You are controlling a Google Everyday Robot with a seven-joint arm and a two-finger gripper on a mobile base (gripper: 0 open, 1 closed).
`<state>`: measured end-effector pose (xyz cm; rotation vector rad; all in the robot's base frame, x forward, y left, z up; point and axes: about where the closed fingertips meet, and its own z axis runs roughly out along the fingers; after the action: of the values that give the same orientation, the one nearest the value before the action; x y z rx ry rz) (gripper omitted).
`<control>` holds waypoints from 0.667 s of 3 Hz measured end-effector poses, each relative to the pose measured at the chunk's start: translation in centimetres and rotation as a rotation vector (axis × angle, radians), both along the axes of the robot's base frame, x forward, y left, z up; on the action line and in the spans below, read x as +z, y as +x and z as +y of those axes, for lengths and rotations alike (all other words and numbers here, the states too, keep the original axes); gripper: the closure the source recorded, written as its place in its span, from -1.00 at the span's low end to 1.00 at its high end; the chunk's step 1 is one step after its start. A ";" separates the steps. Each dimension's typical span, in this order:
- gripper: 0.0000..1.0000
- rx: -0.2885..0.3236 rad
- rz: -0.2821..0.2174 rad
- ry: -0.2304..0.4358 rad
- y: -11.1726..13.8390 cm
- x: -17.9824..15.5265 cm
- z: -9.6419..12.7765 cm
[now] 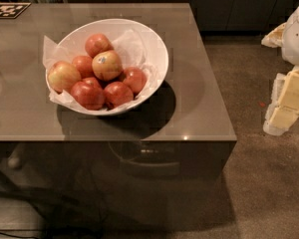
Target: Pick apple from white bowl
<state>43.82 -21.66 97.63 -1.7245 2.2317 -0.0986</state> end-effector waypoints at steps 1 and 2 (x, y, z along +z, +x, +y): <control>-1.00 0.001 -0.001 0.000 0.0 0.0 0.0; -1.00 0.015 -0.018 -0.005 0.3 0.6 0.7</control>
Offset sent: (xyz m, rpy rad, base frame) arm 0.0072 0.0147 0.0077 -0.0129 -0.0172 0.0360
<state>44.15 -20.96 98.21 -1.7358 2.2075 -0.1160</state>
